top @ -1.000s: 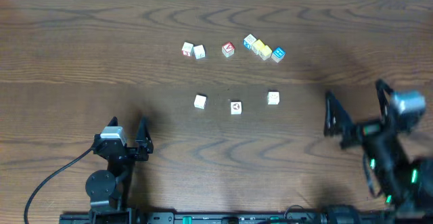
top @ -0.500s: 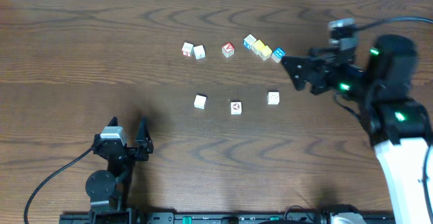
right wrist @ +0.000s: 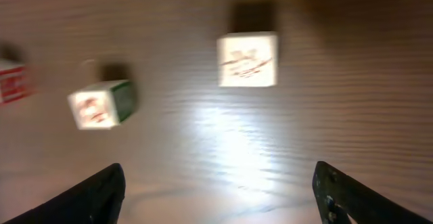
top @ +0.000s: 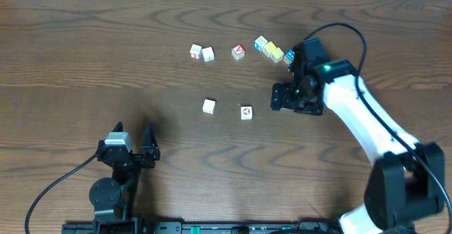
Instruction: Lift 3 blocks
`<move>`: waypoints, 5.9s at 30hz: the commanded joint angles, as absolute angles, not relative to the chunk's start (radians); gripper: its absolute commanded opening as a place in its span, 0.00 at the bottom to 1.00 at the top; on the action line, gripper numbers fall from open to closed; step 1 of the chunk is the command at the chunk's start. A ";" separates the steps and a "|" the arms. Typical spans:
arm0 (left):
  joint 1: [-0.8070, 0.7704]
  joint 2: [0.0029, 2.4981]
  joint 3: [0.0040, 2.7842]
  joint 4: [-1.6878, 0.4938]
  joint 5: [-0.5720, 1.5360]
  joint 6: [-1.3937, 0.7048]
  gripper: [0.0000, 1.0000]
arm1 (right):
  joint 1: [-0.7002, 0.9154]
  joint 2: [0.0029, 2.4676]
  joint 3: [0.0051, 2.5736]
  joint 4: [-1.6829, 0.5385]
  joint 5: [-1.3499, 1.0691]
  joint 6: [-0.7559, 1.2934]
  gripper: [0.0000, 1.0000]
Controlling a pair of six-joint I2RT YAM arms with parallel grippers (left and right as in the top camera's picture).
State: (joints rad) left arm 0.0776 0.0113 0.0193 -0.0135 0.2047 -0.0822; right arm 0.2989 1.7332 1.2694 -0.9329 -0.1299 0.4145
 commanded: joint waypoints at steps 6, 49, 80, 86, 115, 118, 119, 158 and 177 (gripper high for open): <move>0.082 0.010 0.004 -0.048 0.228 -0.088 0.75 | 0.319 1.797 1.312 -0.866 0.085 0.427 0.92; 0.082 0.010 0.004 -0.048 0.228 -0.088 0.75 | 0.370 1.988 1.300 -0.723 0.126 0.290 0.47; 0.082 0.010 0.004 -0.048 0.228 -0.088 0.75 | 0.233 1.988 1.301 -0.811 0.100 0.290 0.17; 0.082 0.010 0.004 -0.048 0.228 -0.088 0.75 | 0.150 1.988 1.301 -0.831 0.013 0.247 0.19; 0.082 0.010 0.004 -0.048 0.228 -0.088 0.75 | 0.115 1.988 1.338 -0.850 -0.013 0.141 0.52; 0.082 0.010 0.004 -0.048 0.228 -0.088 0.75 | 0.115 1.988 1.374 -0.892 -0.013 0.141 0.53; 0.082 0.010 0.004 -0.048 0.228 -0.088 0.75 | 0.115 1.988 1.391 -0.910 -0.012 0.141 0.52; 0.082 0.010 0.004 -0.048 0.228 -0.088 0.75 | 0.691 2.067 1.623 -0.951 0.258 0.651 0.78; 0.082 0.010 0.004 -0.048 0.228 -0.088 0.75 | 0.604 2.172 1.605 -0.937 0.051 0.549 0.61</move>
State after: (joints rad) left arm 0.0776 0.0113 0.0193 -0.0135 0.2047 -0.0822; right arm 0.6186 2.1502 1.6218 -0.9463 0.1223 0.6178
